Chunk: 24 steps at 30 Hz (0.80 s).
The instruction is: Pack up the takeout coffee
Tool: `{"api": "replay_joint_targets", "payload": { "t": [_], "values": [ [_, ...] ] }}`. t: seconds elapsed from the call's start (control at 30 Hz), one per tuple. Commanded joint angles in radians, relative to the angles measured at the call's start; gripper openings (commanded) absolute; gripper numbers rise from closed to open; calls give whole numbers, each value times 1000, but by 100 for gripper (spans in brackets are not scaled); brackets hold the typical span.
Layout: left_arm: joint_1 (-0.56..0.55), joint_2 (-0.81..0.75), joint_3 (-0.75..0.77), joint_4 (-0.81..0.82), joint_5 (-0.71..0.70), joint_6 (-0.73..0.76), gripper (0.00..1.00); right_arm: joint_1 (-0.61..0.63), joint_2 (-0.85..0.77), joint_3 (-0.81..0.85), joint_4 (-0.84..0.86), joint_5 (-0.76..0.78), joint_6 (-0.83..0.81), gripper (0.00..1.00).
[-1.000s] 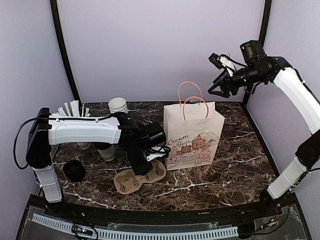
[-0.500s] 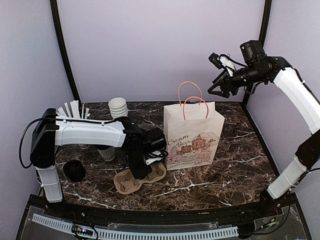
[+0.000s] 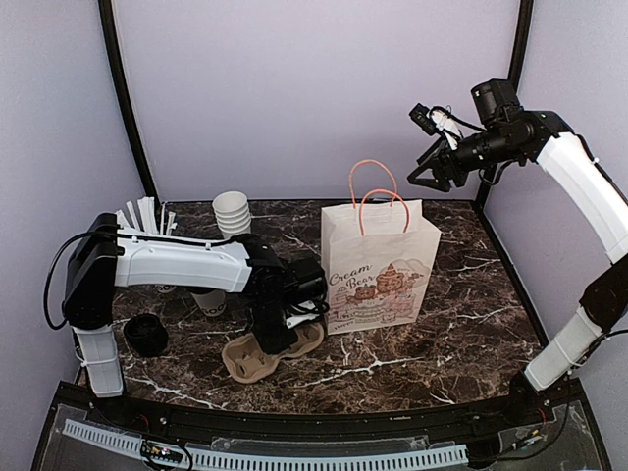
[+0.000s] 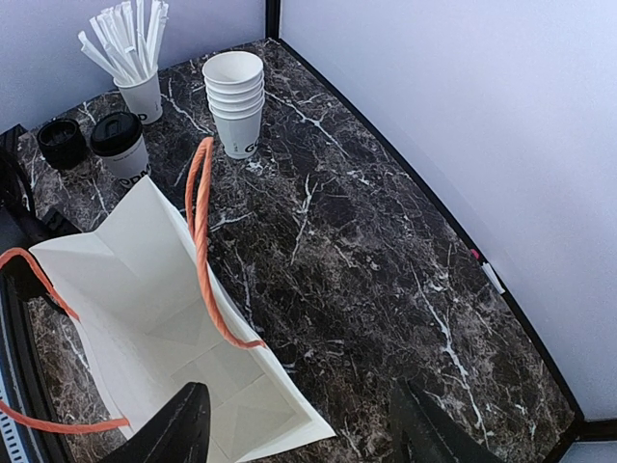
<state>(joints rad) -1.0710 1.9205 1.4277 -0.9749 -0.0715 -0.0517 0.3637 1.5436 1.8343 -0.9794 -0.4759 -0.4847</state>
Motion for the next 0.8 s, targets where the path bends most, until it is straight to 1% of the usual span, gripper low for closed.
{"api": "replay_joint_targets", "payload": {
  "t": [0.0, 0.27, 0.4, 0.5, 0.53, 0.63, 0.77],
  "values": [
    [-4, -19, 5, -30, -6, 15, 17, -3, 0, 16, 27, -17, 9, 64],
    [-4, -106, 43, -76, 6, 42, 13, -2, 29, 86, 14, -47, -1, 64],
    [-4, -168, 44, -95, 27, 38, 13, -2, 71, 115, -4, -92, -60, 66],
    [-4, -225, 44, -100, 42, 33, 12, 0, 91, 122, -21, -174, -146, 68],
    [-4, -235, 46, -105, 45, 31, 12, 3, 91, 112, -2, -190, -162, 68],
    [-4, -283, 60, -107, 56, 21, 12, 14, 120, 112, 22, -194, -168, 69],
    [-4, -339, 84, -111, 68, 14, 12, 20, 199, 197, -105, -255, -250, 70]
  ]
}}
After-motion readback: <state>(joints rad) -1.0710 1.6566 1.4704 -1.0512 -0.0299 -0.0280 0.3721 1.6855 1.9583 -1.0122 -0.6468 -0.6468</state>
